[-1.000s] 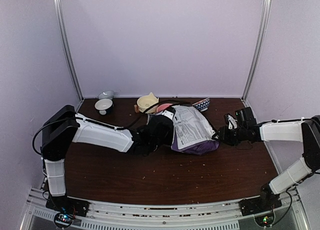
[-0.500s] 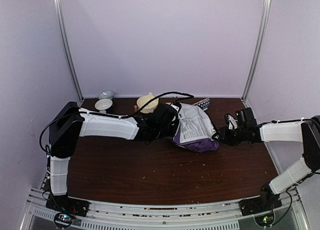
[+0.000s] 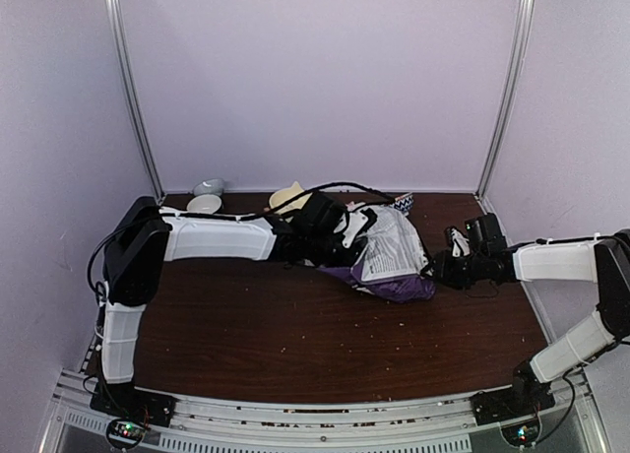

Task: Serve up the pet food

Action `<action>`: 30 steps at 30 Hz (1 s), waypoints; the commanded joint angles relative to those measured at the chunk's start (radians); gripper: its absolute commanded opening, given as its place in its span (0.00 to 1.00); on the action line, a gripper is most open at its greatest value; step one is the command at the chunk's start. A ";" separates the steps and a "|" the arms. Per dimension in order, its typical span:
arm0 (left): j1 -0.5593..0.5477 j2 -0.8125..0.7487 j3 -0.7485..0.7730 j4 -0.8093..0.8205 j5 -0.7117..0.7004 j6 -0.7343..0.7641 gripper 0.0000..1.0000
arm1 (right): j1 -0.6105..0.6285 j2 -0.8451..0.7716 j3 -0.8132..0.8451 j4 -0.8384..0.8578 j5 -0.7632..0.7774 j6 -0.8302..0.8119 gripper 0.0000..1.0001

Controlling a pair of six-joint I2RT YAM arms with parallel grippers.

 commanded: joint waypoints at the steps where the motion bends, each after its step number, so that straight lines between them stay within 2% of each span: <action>1: -0.047 0.015 -0.093 -0.135 0.475 0.028 0.00 | 0.021 -0.018 0.004 0.021 -0.043 0.003 0.31; 3: -0.030 -0.013 -0.127 -0.101 0.531 -0.014 0.00 | 0.021 -0.017 0.005 0.005 -0.017 0.004 0.23; 8: 0.016 -0.071 -0.189 -0.017 0.663 -0.146 0.00 | 0.021 -0.021 0.008 -0.031 0.039 0.014 0.13; 13: 0.058 -0.137 -0.246 0.040 0.699 -0.260 0.00 | 0.020 -0.025 0.012 -0.083 0.125 0.028 0.01; 24: 0.138 -0.253 -0.401 0.282 0.703 -0.594 0.00 | 0.020 -0.066 0.008 -0.127 0.171 0.037 0.00; 25: 0.143 -0.262 -0.423 0.309 0.704 -0.622 0.00 | 0.019 -0.073 0.017 -0.141 0.174 0.030 0.02; 26: 0.146 -0.275 -0.434 0.350 0.706 -0.647 0.00 | 0.019 -0.080 0.026 -0.157 0.178 0.020 0.09; 30: 0.149 -0.298 -0.450 0.414 0.702 -0.698 0.00 | 0.019 -0.131 0.076 -0.228 0.192 -0.023 0.54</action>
